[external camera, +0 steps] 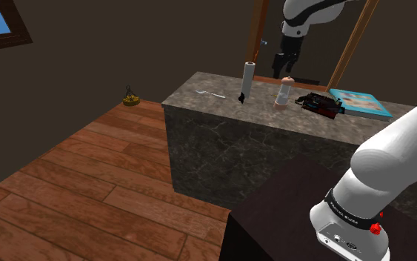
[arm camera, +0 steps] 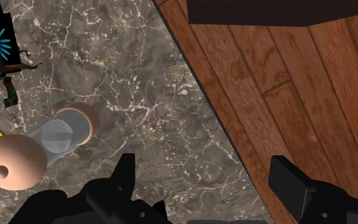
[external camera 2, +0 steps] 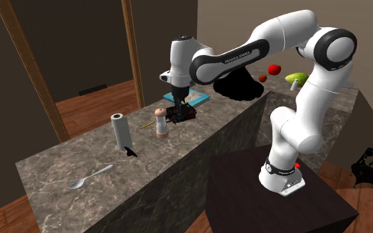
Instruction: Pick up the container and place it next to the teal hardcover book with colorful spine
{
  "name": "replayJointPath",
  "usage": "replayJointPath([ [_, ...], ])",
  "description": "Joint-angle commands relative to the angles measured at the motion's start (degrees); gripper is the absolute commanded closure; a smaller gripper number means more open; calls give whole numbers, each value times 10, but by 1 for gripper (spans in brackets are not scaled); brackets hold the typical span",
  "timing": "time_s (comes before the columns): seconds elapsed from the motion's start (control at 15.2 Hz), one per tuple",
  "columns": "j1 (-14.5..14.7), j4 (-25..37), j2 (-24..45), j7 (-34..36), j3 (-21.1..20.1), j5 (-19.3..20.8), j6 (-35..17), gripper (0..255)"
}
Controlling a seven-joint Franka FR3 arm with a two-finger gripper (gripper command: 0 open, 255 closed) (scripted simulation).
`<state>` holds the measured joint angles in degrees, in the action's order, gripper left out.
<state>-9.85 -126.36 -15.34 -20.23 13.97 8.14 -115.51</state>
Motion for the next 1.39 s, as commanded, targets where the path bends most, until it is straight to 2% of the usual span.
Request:
replayJointPath([
  [0.0,-6,21,31,-15,13,0,-11,0],
  [0.53,-36,143,182,-90,59,-31,-43,0],
  [0.99,-83,288,326,-153,77,-79,-40,0],
  [1.32,-90,284,346,-159,76,-87,-65,0],
])
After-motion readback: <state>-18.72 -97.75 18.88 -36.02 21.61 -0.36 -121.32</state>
